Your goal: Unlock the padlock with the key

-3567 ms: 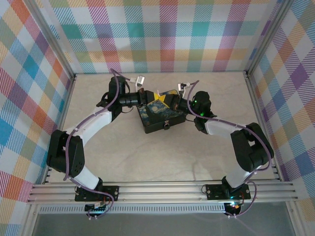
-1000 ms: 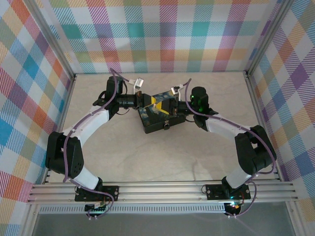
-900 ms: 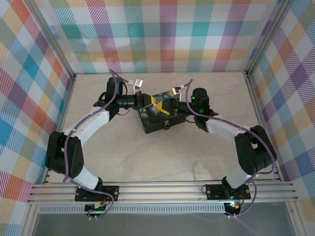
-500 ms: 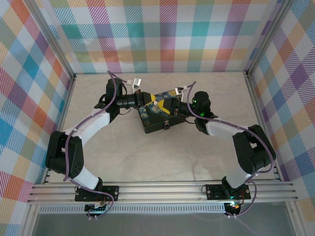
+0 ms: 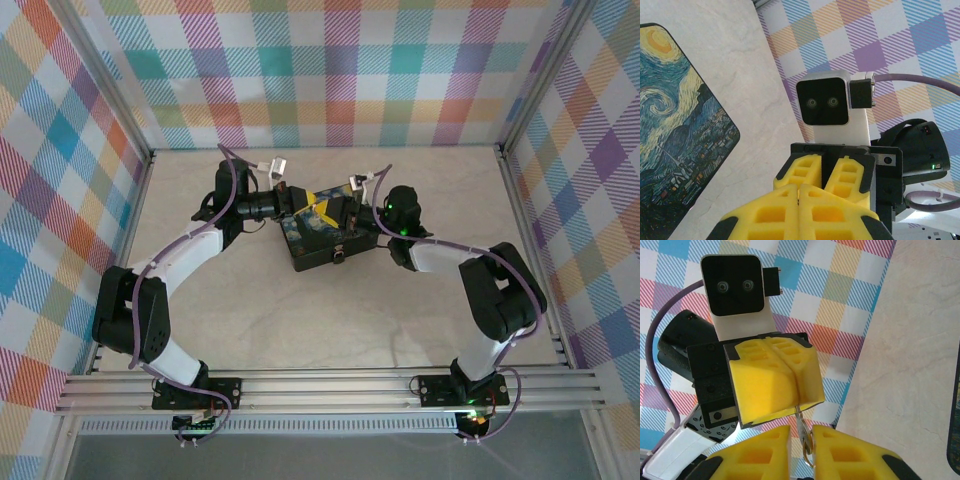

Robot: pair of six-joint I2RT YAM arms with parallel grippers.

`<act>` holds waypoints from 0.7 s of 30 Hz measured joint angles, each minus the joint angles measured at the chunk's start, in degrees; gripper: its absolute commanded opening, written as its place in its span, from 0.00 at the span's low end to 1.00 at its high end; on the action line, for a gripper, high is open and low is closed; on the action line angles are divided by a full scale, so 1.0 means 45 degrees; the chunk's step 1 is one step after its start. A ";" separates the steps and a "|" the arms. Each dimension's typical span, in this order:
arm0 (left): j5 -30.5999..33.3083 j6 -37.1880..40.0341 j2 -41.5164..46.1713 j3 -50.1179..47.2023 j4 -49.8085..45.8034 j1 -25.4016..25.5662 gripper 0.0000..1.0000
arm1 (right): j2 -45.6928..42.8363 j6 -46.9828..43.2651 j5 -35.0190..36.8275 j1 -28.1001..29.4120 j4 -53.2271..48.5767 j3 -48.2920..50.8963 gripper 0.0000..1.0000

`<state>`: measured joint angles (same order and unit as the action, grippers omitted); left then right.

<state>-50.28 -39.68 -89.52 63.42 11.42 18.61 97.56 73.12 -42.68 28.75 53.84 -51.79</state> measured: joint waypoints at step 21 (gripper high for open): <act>0.0534 0.0544 0.0000 0.0160 -0.1151 0.0000 0.50 | -0.0199 0.0024 0.0160 -0.0049 0.0165 0.0277 0.00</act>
<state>-47.88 -37.23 -89.52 64.14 6.24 18.61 96.66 73.23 -41.95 28.53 54.59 -50.54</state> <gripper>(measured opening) 0.461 0.044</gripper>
